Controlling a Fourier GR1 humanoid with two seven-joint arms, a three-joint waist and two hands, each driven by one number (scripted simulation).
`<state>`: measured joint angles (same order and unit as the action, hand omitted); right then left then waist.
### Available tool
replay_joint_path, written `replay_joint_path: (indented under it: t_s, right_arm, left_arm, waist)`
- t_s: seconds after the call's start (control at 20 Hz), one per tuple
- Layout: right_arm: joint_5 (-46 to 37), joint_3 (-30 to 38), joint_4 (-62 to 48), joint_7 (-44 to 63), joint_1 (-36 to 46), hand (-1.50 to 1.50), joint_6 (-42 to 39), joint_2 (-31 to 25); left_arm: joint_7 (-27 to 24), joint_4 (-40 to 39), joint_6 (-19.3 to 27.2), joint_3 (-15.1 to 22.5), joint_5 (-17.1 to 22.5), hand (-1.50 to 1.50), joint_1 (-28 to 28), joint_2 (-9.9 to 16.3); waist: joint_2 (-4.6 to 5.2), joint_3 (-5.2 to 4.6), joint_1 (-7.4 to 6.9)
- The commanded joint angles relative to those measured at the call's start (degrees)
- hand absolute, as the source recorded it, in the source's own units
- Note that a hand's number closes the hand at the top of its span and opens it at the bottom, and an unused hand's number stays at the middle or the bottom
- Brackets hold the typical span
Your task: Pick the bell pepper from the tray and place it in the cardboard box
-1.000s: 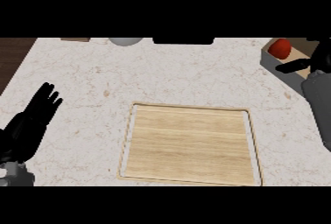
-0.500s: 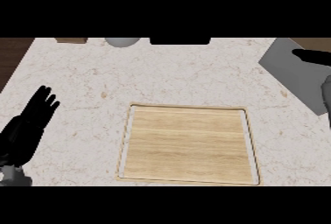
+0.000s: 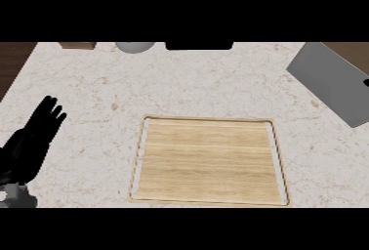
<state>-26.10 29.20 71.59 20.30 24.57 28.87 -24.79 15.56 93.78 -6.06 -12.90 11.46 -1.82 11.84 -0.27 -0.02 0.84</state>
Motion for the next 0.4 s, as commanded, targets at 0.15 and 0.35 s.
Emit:
replay_joint_path:
  t_s: [0.15,0.35]
  right_arm:
    - [9.64,4.59,13.15,-3.64,-14.12,-1.5,-8.18,-1.82]
    - [9.63,4.6,14.24,-0.73,-15.27,-1.5,-9.86,-3.56]
  left_arm:
    - [2.77,2.83,-0.46,-0.41,0.57,0.0,-0.15,0.93]
    - [-0.47,-0.5,-1.89,-0.27,0.55,0.0,0.32,-0.45]
  waist:
    - [0.08,0.02,-0.21]
    - [0.2,0.0,-0.63]
